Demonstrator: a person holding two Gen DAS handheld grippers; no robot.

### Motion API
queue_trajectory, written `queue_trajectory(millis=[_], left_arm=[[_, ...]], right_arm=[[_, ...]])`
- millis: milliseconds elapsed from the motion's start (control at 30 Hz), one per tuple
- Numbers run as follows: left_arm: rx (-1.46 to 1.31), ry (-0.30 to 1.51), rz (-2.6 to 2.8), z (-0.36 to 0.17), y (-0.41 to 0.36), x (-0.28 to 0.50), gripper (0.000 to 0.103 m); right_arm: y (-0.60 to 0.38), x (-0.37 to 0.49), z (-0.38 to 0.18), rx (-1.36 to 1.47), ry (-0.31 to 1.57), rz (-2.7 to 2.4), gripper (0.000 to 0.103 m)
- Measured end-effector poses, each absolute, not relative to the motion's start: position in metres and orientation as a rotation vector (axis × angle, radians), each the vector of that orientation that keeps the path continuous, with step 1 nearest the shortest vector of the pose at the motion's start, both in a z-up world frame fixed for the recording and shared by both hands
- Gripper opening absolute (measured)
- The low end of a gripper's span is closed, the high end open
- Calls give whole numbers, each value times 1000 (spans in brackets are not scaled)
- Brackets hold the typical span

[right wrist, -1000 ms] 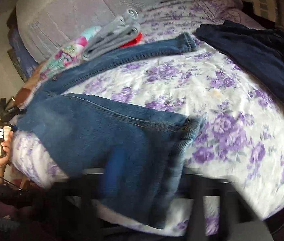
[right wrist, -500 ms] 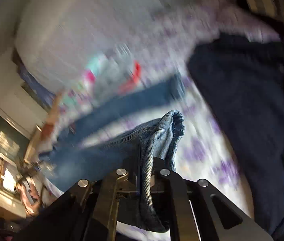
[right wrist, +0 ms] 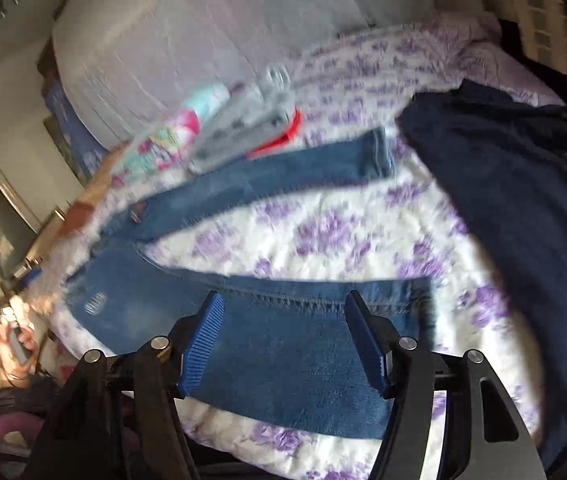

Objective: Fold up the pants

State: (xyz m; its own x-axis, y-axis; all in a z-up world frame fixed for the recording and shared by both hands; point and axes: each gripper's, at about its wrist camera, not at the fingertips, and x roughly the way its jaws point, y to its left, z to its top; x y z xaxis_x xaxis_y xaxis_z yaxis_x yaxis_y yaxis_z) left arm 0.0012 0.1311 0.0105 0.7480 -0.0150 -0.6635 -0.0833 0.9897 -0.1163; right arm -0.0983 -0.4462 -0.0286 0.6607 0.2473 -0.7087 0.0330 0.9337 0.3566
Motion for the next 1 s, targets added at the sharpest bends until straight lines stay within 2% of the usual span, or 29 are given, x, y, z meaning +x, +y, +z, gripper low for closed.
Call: queue_trajectory(millis=[100, 167, 233, 300, 400, 467, 533, 567, 600, 700, 767, 900, 1000], left_arm=[[-63, 896, 86, -52, 119, 34, 83], [-74, 945, 75, -75, 126, 40, 84], [-70, 921, 50, -56, 126, 38, 82], [-102, 847, -1, -22, 130, 38, 82], [-79, 742, -11, 24, 132, 52, 91], [-83, 730, -26, 39, 131, 70, 91], [-73, 723, -21, 44, 128, 88, 92], [-61, 723, -12, 44, 125, 99, 96], [-41, 727, -15, 43, 119, 111, 97], [37, 793, -9, 26, 111, 143, 98], [56, 844, -12, 17, 116, 158, 98], [-65, 967, -69, -8, 154, 193, 98], [-175, 1068, -128, -29, 175, 218, 98]], right_arm=[[-454, -80, -88, 421, 1033, 38, 60], [-456, -84, -86, 435, 987, 51, 61], [-450, -81, -62, 426, 955, 79, 63], [-435, -71, -33, 378, 882, 148, 71], [-396, -34, 11, 262, 807, 239, 76], [-367, 1, 34, 247, 764, 341, 79], [-339, 33, 50, 235, 702, 348, 88], [-328, 44, 54, 239, 677, 308, 98], [-315, 62, 54, 250, 652, 234, 99], [-295, 94, 45, 280, 628, 127, 99], [-280, 123, 28, 249, 678, 191, 99], [-253, 183, 2, 58, 833, 364, 99], [-238, 209, -7, -93, 877, 400, 99]])
